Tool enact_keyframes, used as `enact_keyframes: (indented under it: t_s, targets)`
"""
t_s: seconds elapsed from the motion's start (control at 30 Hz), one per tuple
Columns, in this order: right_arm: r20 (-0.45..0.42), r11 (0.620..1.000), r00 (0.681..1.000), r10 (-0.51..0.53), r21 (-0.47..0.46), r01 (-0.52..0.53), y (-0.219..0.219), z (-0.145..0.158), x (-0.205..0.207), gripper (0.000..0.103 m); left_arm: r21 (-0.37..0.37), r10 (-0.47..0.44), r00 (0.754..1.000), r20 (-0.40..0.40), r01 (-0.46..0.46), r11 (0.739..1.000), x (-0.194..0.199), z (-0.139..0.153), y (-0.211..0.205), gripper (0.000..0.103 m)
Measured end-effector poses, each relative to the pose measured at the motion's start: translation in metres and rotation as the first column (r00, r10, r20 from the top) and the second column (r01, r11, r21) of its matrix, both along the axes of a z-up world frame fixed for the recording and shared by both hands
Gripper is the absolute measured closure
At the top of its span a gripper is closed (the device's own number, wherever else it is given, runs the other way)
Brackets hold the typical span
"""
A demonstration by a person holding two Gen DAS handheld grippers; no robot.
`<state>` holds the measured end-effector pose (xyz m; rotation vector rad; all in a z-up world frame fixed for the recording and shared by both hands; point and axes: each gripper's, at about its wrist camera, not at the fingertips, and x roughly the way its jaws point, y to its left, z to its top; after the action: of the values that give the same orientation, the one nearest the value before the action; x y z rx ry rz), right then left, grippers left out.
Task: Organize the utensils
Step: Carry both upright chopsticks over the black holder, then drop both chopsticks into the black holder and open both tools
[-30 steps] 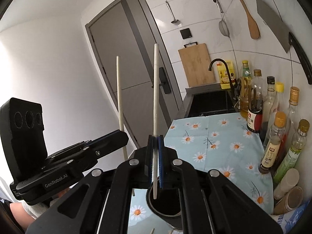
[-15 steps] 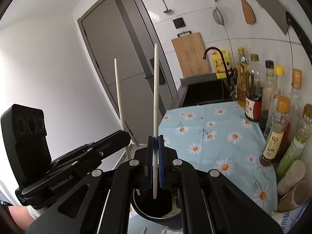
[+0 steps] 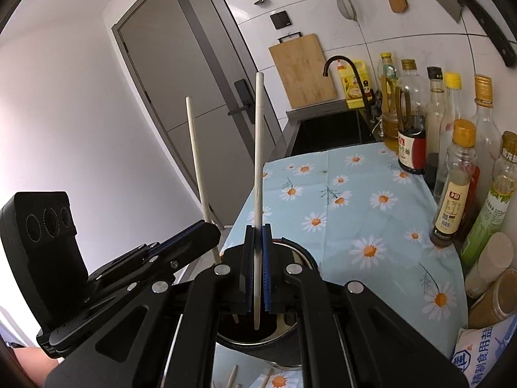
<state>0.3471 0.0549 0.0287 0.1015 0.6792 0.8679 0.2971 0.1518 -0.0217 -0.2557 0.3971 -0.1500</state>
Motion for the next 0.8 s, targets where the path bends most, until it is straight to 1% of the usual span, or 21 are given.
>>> enact_keyframes:
  t_s: [0.13,0.2,0.3,0.33,0.6,0.67,0.8]
  targets:
    - [-0.025,1.0,1.0,-0.008,0.015,0.008,-0.004,-0.001,0.0,0.096,-0.004,0.008,1.0,-0.018,-0.008,1.0,-0.003,-0.001,0.002,0.099]
    - [-0.037,1.0,0.999,-0.013,0.016,0.013,-0.005,-0.001,0.001,0.089,-0.009,-0.001,0.999,-0.032,0.001,1.0,-0.005,-0.001,0.003,0.099]
    - [-0.054,1.0,0.998,-0.023,0.017,0.024,-0.009,-0.002,0.001,0.086,-0.007,0.004,0.999,-0.032,-0.004,1.0,-0.008,-0.001,0.004,0.092]
    - [-0.054,0.999,0.998,-0.025,0.018,0.026,-0.009,-0.001,0.0,0.086,-0.009,0.005,0.999,-0.036,-0.006,1.0,-0.008,-0.001,0.004,0.091]
    - [-0.043,0.999,0.999,-0.033,0.032,0.035,-0.02,0.01,-0.008,0.086,-0.006,0.019,0.999,-0.039,-0.019,1.0,-0.015,0.005,0.005,0.09]
    - [-0.047,0.999,0.999,-0.025,0.035,0.027,-0.021,0.012,-0.011,0.085,-0.003,0.022,0.999,-0.036,-0.023,1.0,-0.018,0.009,0.004,0.089]
    - [-0.029,1.0,1.0,-0.004,0.019,0.005,-0.022,0.02,-0.021,0.085,0.0,0.027,0.999,-0.022,-0.027,1.0,-0.029,0.016,0.003,0.089]
